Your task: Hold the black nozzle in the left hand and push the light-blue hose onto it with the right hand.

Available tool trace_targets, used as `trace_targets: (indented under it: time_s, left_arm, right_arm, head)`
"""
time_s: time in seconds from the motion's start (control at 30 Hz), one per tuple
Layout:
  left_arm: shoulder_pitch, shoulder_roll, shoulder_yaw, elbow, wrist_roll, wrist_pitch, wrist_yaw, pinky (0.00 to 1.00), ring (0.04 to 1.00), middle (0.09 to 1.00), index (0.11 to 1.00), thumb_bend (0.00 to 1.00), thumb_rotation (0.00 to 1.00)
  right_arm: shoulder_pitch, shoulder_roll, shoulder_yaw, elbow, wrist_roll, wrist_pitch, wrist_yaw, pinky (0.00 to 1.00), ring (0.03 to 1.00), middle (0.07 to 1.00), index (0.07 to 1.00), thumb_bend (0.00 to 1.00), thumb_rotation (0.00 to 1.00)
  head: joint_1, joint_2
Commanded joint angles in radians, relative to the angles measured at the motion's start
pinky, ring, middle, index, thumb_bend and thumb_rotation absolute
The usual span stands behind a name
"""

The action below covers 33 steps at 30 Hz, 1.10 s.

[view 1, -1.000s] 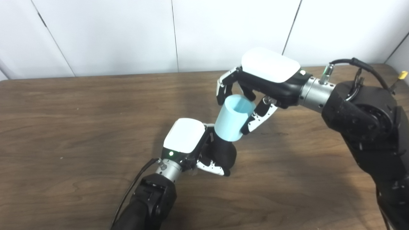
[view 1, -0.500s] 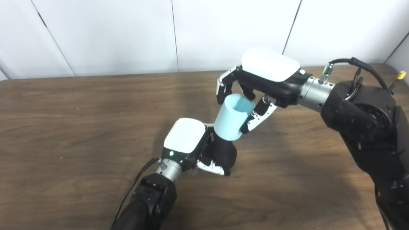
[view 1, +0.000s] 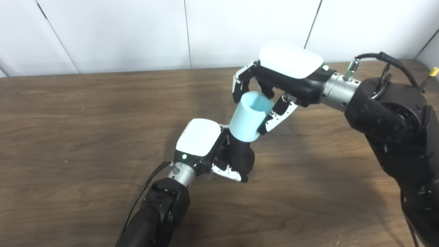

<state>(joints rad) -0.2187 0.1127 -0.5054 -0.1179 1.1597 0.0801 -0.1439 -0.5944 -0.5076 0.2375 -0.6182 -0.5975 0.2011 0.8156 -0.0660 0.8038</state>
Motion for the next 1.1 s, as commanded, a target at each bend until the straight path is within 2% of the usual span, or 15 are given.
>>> trace_targets:
  time_s: [0.0, 0.5, 0.57, 0.6, 0.73, 0.83, 1.07]
  left_arm:
    - [-0.024, -0.01, -0.005, -0.029, 0.018, 0.0, 0.009, 0.47, 0.56, 0.502, 0.48, 0.52, 0.0]
    - [-0.021, -0.016, -0.007, -0.025, 0.02, 0.003, 0.019, 0.47, 0.555, 0.504, 0.479, 0.52, 0.0]
    - [-0.021, -0.016, -0.007, -0.028, 0.023, 0.006, 0.013, 0.47, 0.56, 0.508, 0.477, 0.52, 0.0]
    - [-0.021, -0.016, -0.008, -0.026, 0.024, 0.004, 0.019, 0.48, 0.56, 0.508, 0.477, 0.52, 0.0]
    - [-0.022, -0.017, -0.006, -0.026, 0.022, 0.001, 0.019, 0.47, 0.558, 0.509, 0.477, 0.52, 0.0]
    - [-0.024, -0.015, -0.005, -0.031, 0.02, 0.003, 0.004, 0.48, 0.564, 0.512, 0.476, 0.52, 0.0]
    - [-0.024, -0.012, -0.002, -0.037, 0.015, -0.001, -0.002, 0.48, 0.565, 0.513, 0.476, 0.52, 0.0]
  right_arm:
    - [-0.047, -0.006, -0.012, -0.013, 0.0, -0.015, -0.024, 0.27, 0.351, 0.48, 0.533, 0.51, 0.0]
    - [-0.053, 0.004, -0.006, -0.006, 0.01, -0.017, -0.015, 0.21, 0.326, 0.448, 0.533, 0.51, 0.0]
    - [-0.054, 0.0, -0.004, -0.007, 0.007, -0.016, -0.01, 0.21, 0.326, 0.449, 0.536, 0.51, 0.0]
    - [-0.055, -0.003, -0.002, -0.007, 0.007, -0.02, -0.008, 0.21, 0.352, 0.48, 0.51, 0.51, 0.0]
    - [-0.055, -0.014, 0.004, -0.003, 0.006, -0.039, -0.007, 0.22, 0.328, 0.456, 0.536, 0.51, 0.0]
    - [-0.054, -0.024, 0.009, -0.002, 0.009, -0.049, 0.0, 0.23, 0.337, 0.472, 0.538, 0.51, 0.0]
    - [-0.056, -0.038, 0.009, -0.006, 0.013, -0.051, 0.023, 0.2, 0.326, 0.451, 0.532, 0.51, 0.0]
  head:
    - [0.0, 0.002]
    - [0.001, 0.006]
    - [0.0, 0.007]
    - [0.0, 0.008]
    - [-0.001, 0.01]
    - [-0.001, 0.01]
    - [-0.007, 0.016]
